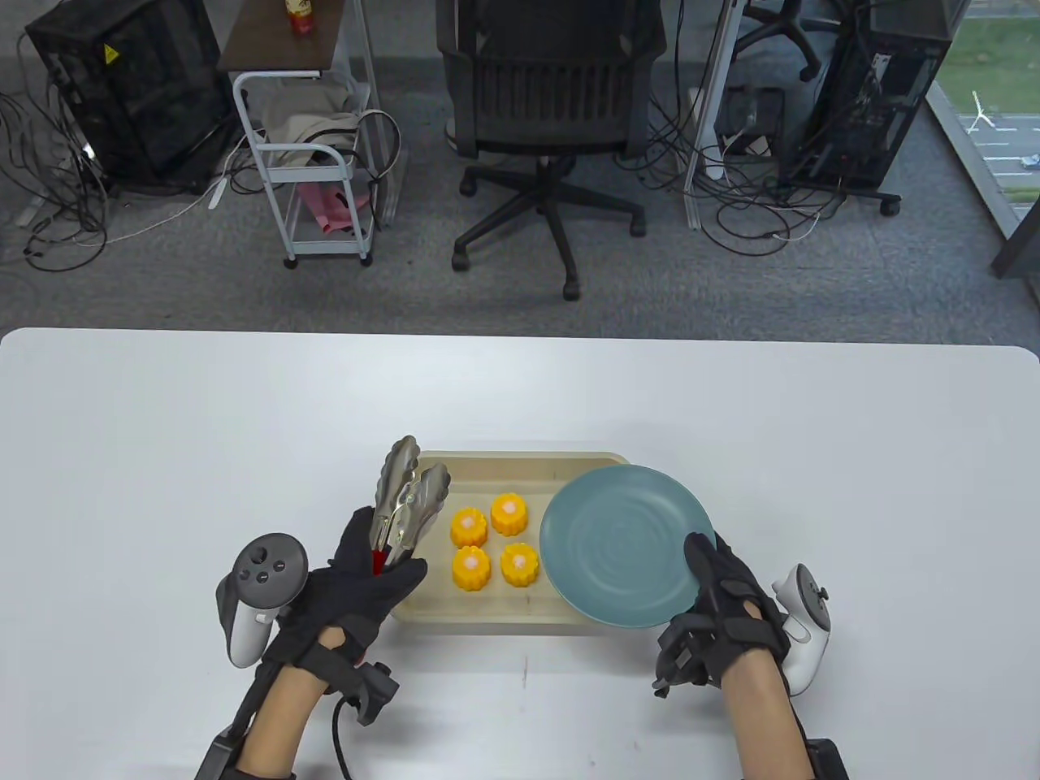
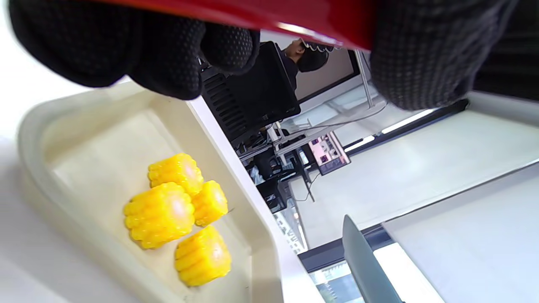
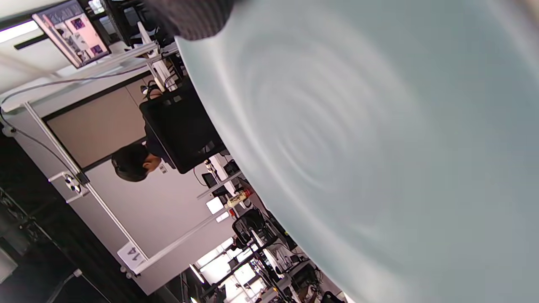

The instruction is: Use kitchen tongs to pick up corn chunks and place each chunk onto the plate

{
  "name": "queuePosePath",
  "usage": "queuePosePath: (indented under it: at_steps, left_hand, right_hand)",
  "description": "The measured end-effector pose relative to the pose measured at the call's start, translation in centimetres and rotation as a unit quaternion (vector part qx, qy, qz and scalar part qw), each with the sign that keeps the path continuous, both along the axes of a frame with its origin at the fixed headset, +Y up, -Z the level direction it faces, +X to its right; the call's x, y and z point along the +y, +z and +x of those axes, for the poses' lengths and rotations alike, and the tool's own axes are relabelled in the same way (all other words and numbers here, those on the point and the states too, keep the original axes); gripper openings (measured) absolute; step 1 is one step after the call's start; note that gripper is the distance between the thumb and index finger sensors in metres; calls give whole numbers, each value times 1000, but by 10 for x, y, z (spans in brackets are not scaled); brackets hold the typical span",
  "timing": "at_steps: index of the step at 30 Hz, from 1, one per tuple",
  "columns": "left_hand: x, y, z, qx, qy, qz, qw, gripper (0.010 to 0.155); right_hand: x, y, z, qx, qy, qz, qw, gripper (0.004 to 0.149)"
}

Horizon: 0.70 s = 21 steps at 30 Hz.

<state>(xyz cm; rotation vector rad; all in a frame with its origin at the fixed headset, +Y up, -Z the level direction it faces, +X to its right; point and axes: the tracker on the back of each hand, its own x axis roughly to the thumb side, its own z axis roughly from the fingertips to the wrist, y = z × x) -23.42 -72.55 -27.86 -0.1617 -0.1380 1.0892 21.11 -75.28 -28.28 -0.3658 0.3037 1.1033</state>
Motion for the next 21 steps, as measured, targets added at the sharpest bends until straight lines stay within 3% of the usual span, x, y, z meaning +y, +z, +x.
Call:
queuePosePath:
  at_steps: [5,9,15,21]
  left_hand:
    - [5,4,4,-6,-43,-5,999,102]
    - [5,7,11,-3,-134,-20,991,101]
    - [-6,12,26,-3,-291,-108,951,100]
    - [-13,12,39,2,-363,-128,923,99]
  right_hand:
    - [4,-1,2,-3,20,13,1000,51]
    - [5,0,2,-3,16,11,1000,51]
    - [6,-1,3,5,25,14,1000,52]
    - [5,-1,3,10,24,15,1000,52]
